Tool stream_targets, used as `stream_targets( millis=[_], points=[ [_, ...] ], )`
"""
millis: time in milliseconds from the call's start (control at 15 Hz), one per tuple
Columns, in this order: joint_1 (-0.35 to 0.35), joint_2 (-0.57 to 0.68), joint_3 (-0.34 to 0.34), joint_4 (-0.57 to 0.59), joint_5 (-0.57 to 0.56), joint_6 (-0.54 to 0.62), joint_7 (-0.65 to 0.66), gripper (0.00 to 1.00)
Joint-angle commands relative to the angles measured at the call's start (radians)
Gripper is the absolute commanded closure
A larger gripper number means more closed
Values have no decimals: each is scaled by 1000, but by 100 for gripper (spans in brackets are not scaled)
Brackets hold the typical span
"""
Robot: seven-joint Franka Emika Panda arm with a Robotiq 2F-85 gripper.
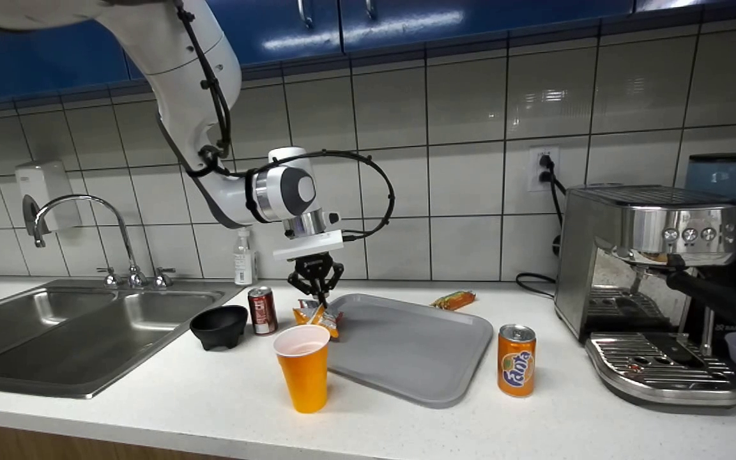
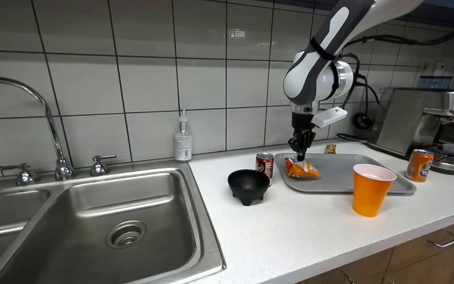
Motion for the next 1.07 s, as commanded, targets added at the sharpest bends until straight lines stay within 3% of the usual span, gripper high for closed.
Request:
stream_targets(
  millis=[0,533,600,733,1000],
  points=[
    [-9,8,5,28,-21,-24,7,100],
    [-11,-7,3,12,-21,-21,7,98],
    [-10,-10,3,8,-22,-20,7,73],
    [-11,-15,4,3,-21,-18,7,67],
    [-9,-40,4,-19,-21,-13,11,40]
  ],
)
